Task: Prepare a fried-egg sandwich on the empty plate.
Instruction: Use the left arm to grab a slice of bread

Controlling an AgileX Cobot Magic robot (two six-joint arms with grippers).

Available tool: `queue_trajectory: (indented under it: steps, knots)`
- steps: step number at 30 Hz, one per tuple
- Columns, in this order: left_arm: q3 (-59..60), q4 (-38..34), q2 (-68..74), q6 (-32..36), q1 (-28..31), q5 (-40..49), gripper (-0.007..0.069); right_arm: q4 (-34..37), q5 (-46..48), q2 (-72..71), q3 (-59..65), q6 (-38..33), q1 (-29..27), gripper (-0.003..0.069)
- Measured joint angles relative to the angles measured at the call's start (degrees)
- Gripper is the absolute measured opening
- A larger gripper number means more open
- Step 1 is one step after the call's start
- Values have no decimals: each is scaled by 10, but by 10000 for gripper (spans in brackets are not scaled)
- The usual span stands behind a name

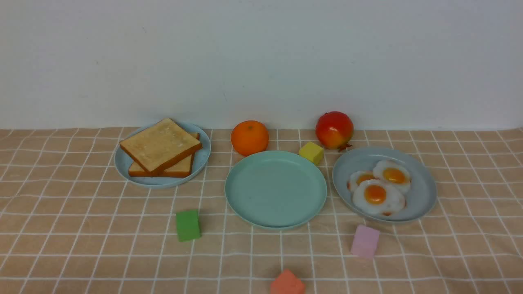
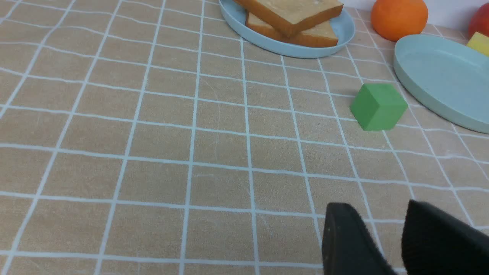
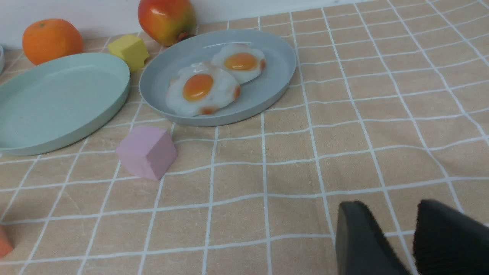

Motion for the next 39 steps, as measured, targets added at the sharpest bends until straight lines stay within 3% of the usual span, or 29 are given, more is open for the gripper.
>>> queue_trajectory:
  steps: [20, 30, 39]
  knots:
    - [0, 3, 0, 0, 0, 0, 238, -3, 0, 0, 0, -3, 0, 241]
    - [0, 114, 0, 1, 0, 0, 238, -4, 0, 0, 0, -3, 0, 241]
    - [0, 132, 0, 2, 0, -1, 238, -4, 0, 0, 0, -3, 0, 241]
